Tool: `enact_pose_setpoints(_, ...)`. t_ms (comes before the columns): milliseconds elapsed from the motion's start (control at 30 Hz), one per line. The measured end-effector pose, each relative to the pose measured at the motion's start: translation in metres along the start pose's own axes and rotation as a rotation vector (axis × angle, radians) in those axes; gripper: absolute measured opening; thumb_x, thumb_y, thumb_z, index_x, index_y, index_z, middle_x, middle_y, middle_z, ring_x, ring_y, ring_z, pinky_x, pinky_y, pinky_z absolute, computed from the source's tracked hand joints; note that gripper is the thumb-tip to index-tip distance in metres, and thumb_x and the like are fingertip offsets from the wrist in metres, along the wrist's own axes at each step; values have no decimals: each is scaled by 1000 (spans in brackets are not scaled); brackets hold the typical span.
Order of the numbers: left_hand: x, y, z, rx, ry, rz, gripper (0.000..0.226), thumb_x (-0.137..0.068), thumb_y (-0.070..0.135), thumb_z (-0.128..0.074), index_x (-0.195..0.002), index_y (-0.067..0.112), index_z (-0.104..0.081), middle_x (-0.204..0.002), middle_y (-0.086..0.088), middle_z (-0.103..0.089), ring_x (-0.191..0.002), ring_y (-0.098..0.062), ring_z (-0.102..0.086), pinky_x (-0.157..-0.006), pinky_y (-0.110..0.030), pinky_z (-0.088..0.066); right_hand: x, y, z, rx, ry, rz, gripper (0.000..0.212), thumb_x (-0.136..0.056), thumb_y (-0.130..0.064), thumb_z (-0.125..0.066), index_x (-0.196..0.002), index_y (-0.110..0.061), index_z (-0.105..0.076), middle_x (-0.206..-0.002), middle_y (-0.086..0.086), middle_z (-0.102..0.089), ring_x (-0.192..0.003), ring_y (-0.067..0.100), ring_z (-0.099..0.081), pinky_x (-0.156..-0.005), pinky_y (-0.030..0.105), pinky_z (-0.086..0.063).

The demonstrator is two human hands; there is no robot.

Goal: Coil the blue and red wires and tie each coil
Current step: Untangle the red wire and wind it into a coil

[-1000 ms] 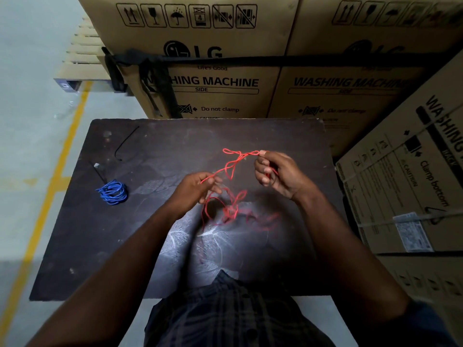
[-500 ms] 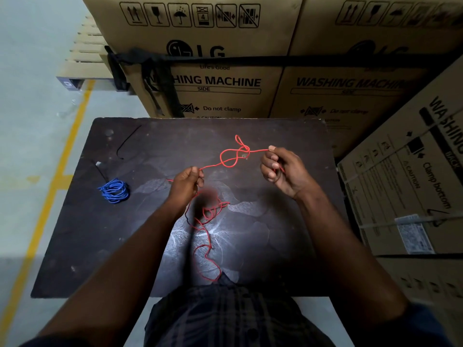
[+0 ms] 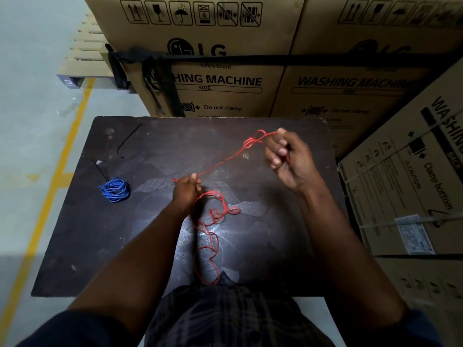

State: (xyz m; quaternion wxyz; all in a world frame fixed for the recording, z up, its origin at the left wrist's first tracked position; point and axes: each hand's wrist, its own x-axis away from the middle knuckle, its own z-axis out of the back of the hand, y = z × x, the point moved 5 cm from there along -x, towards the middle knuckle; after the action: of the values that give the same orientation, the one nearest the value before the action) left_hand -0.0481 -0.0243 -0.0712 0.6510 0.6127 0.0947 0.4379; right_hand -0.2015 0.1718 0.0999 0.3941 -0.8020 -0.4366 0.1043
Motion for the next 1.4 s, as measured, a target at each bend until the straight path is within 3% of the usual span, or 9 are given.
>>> enact_pose_setpoints(167, -4, -48, 29, -160, 99, 99, 45, -102, 29, -48, -61, 20, -63, -56, 2, -61, -64, -21, -58, -73, -34, -45, 2, -40, -9, 4, -54, 94, 38, -97, -21, -34, -59, -21, -39, -49, -7, -32, -40, 11, -31, -41, 24, -26)
enact_pose_setpoints(300, -1, -43, 26, -174, 100, 124, 42, -99, 34, -53, -62, 19, -67, -51, 7, -65, -62, -16, -62, -71, -31, -48, -3, -29, -7, 130, -12, 64, 35, -98, -19, -31, -63, -19, -33, -48, -6, -31, -40, 12, -32, -42, 25, -29)
enact_pose_setpoints(400, -7, -30, 22, -320, 31, 69, 28, -92, 35, -57, -77, 16, -72, -79, -5, -74, -85, -28, -70, -76, -34, -52, -6, -5, -4, 247, 19, 19, 33, -97, -18, -33, -64, -16, -32, -48, -4, -31, -39, 14, -33, -43, 24, -29)
enact_pose_setpoints(467, -6, -3, 15, -388, -1, -81, 14, -87, 21, -61, -95, 19, -72, -102, -10, -73, -100, -30, -68, -88, -37, -51, -9, 8, -1, 323, 39, -3, 30, -91, -21, -39, -63, -15, -33, -47, -3, -32, -38, 16, -33, -43, 25, -27)
enact_pose_setpoints(600, 23, 78, -13, -623, -134, -571, 61, -71, 17, -51, -131, 24, -59, -137, -1, -56, -128, -21, -48, -112, -43, -32, -13, 22, 1, 454, 53, -28, 31, -91, -20, -41, -62, -14, -34, -45, -3, -34, -36, 16, -35, -41, 24, -29)
enact_pose_setpoints(767, 41, 120, -35, -390, -308, -508, 52, -84, 33, -50, -135, 27, -56, -133, 6, -61, -127, -10, -53, -112, -37, -36, -12, 22, 0, 470, 101, -33, 39, -100, -10, -32, -62, -14, -35, -45, -3, -34, -36, 17, -35, -43, 25, -28)
enact_pose_setpoints(933, 50, 113, -65, -72, -386, -283, 86, -86, 29, -71, -151, 11, -18, -122, 0, -65, -112, -8, -60, -97, -23, -44, -8, 20, -4, 334, 110, 3, 37, -101, -11, -30, -64, -15, -34, -47, -3, -33, -38, 17, -35, -45, 27, -30)
enact_pose_setpoints(1133, 58, 115, -75, 81, -269, -324, 64, -81, 15, -75, -136, 12, -42, -76, 0, -69, -77, -11, -66, -78, -25, -49, -8, 17, 1, 230, 125, 18, 36, -101, -13, -30, -65, -15, -34, -48, -3, -33, -40, 15, -36, -44, 25, -35)
enact_pose_setpoints(1400, 57, 101, -57, 43, -236, -326, 23, -92, 1, -61, -89, 23, -68, -77, 4, -71, -75, -7, -67, -83, -31, -52, -11, -14, 21, -85, 143, 37, 38, -99, -19, -31, -61, -21, -36, -48, -6, -33, -40, 10, -32, -40, 22, -31)
